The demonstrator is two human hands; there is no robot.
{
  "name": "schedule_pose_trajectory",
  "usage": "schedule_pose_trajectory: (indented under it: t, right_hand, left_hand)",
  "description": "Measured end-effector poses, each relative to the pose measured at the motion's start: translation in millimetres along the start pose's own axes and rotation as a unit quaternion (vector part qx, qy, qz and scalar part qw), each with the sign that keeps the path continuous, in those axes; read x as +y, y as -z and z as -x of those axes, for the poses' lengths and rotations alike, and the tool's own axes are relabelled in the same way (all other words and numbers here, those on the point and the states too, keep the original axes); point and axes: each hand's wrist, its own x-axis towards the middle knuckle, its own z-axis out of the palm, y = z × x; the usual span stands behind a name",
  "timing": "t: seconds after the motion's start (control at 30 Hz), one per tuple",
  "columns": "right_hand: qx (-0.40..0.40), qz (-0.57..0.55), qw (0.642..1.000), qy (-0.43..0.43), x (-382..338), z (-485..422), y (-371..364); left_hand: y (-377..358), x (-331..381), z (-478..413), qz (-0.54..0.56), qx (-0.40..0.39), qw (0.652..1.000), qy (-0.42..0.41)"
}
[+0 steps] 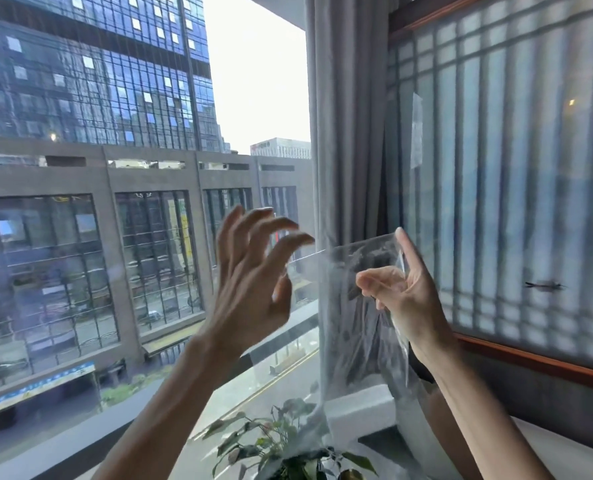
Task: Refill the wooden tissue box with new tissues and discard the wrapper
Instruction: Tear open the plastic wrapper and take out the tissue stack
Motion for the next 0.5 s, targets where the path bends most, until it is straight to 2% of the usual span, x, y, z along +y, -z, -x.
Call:
schedule_pose_trajectory:
  t: [0.13, 0.2, 0.3, 0.37, 0.5]
  right_hand:
    - [0.019, -0.002, 1.0, 0.016, -10.0, 8.0, 10.5]
    - [0.028, 0.005, 0.999, 0.015, -13.1, 14.7, 18.5]
    - [0.024, 0.011, 0.999, 0.018, -18.8, 23.6, 26.4]
    - [0.023, 0.017, 0.999, 0.027, -23.8, 28.6, 29.0]
    - [0.034, 0.033, 0.998, 0.049, -34.1, 38.9, 34.5]
  left_hand:
    - [16.0, 3.5, -5.1, 0.087, 0.006, 0.996, -0.003]
    - [20.1, 1.3, -5.5, 0.031, -0.035, 0.997, -0.065]
    - [12.2, -7.0, -8.6, -0.08, -0.119, 0.975, -0.169]
    - [2.7, -12.5, -10.4, -0.098, -0.173, 0.965, -0.171]
    - [-17.6, -31.1, -14.8, -0.114, -0.262, 0.951, -0.121]
